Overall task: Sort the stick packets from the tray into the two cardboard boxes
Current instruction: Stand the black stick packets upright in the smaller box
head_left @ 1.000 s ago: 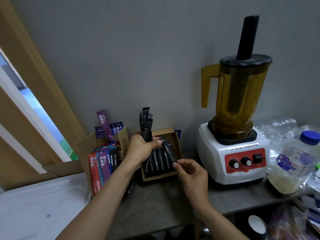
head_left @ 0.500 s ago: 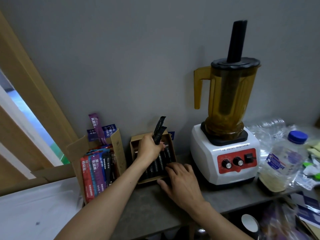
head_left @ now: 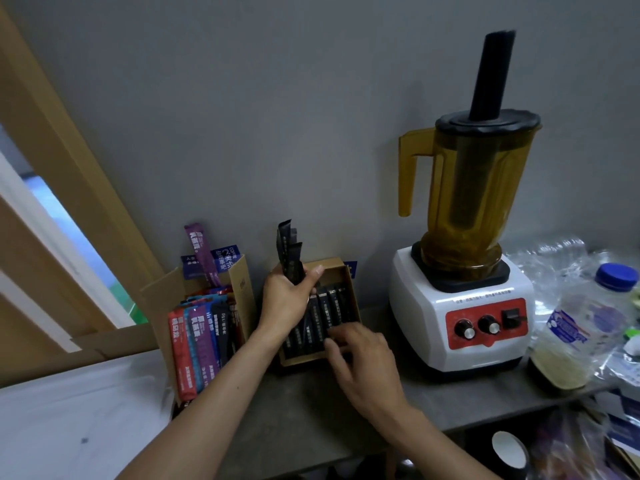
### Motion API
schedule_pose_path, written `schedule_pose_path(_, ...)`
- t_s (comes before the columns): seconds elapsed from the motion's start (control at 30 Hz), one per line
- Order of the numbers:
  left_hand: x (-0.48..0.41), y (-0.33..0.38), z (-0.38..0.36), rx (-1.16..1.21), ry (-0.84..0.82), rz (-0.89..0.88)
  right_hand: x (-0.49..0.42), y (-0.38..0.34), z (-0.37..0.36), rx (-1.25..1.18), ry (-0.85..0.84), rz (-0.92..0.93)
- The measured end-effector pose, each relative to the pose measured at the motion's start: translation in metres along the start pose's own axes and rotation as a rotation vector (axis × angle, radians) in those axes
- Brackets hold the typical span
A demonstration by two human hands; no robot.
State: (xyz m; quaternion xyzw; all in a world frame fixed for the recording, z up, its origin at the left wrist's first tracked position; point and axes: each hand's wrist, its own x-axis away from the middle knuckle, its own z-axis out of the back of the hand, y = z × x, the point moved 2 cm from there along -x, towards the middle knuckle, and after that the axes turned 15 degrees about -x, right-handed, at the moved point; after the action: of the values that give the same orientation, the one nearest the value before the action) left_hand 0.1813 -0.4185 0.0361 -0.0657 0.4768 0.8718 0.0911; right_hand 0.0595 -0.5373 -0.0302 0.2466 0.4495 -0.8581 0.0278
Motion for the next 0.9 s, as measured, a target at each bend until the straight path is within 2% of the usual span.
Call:
schedule_pose_path(0.07,0.004,0.000,0.005,0.015,0.013,-0.016,-0.003,-0.012,0.001,-0.362,0.005,-0.153)
schedule_pose_path(0.13,0.008,0.001,0.006,0.011,0.014,-0.041,-0.007,-0.023,-0.001,-0.552,-0.043,-0.226)
schedule_pose_path(0.37,0.009,0.001,0.015,-0.031,0.037,-0.046,-0.013,-0.030,-0.006,-0.515,-0.012,-0.277)
schedule_pose_path(0.53,-0.001,0.002,0.029,-0.110,0.160,-0.078,-0.003,-0.019,-0.010,-0.508,0.061,-0.334)
schedule_pose_path(0.73,-0.001,0.012,0.038,-0.119,0.203,-0.115,0.001,0.001,-0.008,-1.043,0.318,-0.524)
schedule_pose_path(0.8,0.004,0.010,0.038,-0.060,0.140,-0.053,0.000,0.004,-0.004,-1.129,0.339,-0.560)
schedule_pose_path(0.9,0.016,0.008,0.036,0.011,-0.021,0.032,0.001,0.004,0.002,-1.129,0.311,-0.555)
